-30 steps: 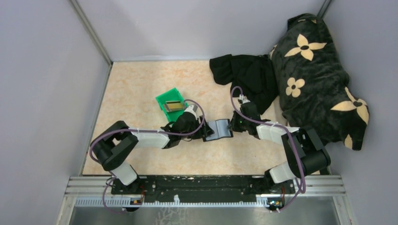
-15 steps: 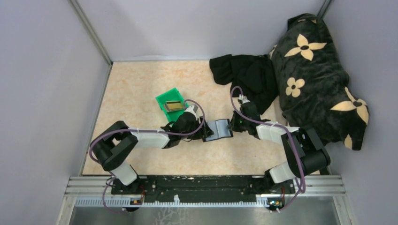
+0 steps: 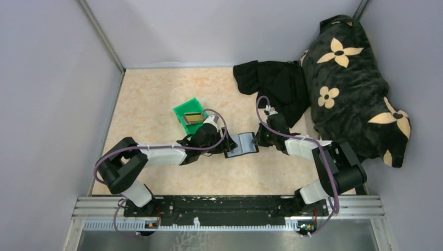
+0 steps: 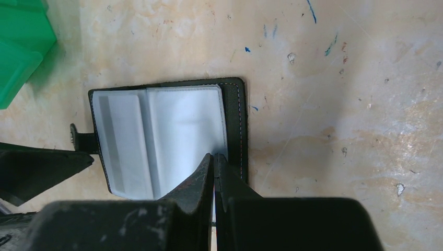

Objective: Take the credit cards out of the card holder

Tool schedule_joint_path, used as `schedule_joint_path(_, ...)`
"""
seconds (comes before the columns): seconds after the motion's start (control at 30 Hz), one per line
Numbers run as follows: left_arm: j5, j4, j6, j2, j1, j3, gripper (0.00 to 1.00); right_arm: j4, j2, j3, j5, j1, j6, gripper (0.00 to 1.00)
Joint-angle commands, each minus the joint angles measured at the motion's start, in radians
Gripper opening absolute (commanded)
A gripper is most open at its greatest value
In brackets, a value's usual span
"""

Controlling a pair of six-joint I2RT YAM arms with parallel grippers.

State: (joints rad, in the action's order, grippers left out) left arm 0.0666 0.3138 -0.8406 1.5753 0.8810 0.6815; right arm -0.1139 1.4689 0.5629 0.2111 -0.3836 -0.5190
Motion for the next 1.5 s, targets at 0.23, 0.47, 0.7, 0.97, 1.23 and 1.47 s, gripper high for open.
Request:
schedule_joint_path(0.23, -0.053, 0.009, 0.02, 0.109, 0.003, 0.081, 0.73, 0.033, 0.048, -0.001, -0.021, -0.008, 0.016, 0.0)
schedule_joint_path(0.47, -0.06, -0.001, 0.018, 0.14, 0.001, 0.083, 0.73, 0.033, 0.044, -0.003, -0.02, -0.008, 0.018, 0.0)
schedule_joint_path(0.7, -0.117, 0.046, 0.018, 0.179, 0.001, 0.114, 0.73, 0.027, 0.043, -0.01, -0.021, -0.009, 0.017, 0.0)
schedule_joint_path(0.97, -0.145, 0.053, 0.029, 0.206, 0.0, 0.173, 0.73, 0.051, -0.005, -0.008, -0.033, -0.008, 0.016, 0.0)
schedule_joint_path(1.23, -0.173, 0.081, 0.041, 0.206, 0.001, 0.2, 0.73, 0.148, -0.17, 0.03, -0.046, -0.008, 0.039, 0.0)
schedule_joint_path(1.47, -0.181, 0.094, 0.047, 0.225, 0.0, 0.225, 0.73, 0.2, -0.223, 0.052, -0.064, -0.009, 0.068, 0.0)
